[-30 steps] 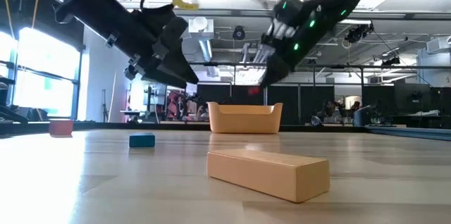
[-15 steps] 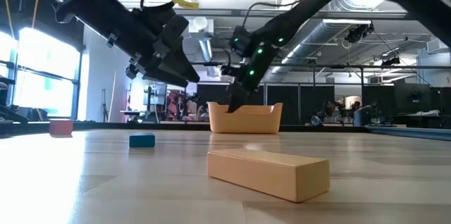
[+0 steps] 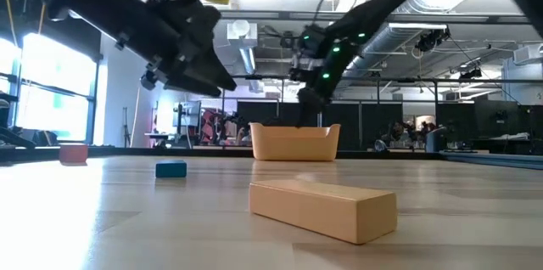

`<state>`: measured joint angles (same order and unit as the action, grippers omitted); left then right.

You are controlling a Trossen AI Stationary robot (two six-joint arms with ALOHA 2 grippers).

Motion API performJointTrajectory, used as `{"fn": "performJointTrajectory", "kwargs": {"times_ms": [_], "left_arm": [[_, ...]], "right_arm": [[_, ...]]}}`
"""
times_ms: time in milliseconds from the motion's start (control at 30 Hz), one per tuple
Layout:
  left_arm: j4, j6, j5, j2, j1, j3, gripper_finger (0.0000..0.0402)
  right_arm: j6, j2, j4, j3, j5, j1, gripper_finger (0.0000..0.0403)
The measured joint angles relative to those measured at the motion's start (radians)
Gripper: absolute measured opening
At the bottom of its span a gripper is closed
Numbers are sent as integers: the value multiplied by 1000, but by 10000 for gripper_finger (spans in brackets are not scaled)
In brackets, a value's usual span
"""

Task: Sort blocks by size
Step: Put the small blue rectangle block into the yellow bin

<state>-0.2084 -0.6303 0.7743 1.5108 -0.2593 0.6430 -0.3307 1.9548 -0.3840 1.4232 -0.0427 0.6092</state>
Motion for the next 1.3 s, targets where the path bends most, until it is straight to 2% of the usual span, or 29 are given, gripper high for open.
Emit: {"fn": "performJointTrajectory", "kwargs": {"times_ms": [233,367,467,633,767,867,1033,1300], "left_arm": [[-74,136,14,0,-103,0,181],[-76,221,-17,0,-154,7,181],[-14,238,-48,0,-191,37,181],[103,191,-111,0,-238,85,181],[210,178,-239,0,-255,85,181],[344,147,-322,0,-248,85,181],[475,141,-337,6,-184,84,181],[299,275,-359,56,-79,43,181]], "right_arm": [[10,-301,338,-392,16,-108,255],[12,-428,496,-567,75,-217,255],[42,-487,641,-679,111,-312,255],[67,-495,853,-844,137,-476,256],[64,-486,929,-918,120,-579,256],[64,-487,950,-921,98,-619,256],[63,-487,970,-910,62,-633,256],[86,-487,994,-907,58,-609,256]]}}
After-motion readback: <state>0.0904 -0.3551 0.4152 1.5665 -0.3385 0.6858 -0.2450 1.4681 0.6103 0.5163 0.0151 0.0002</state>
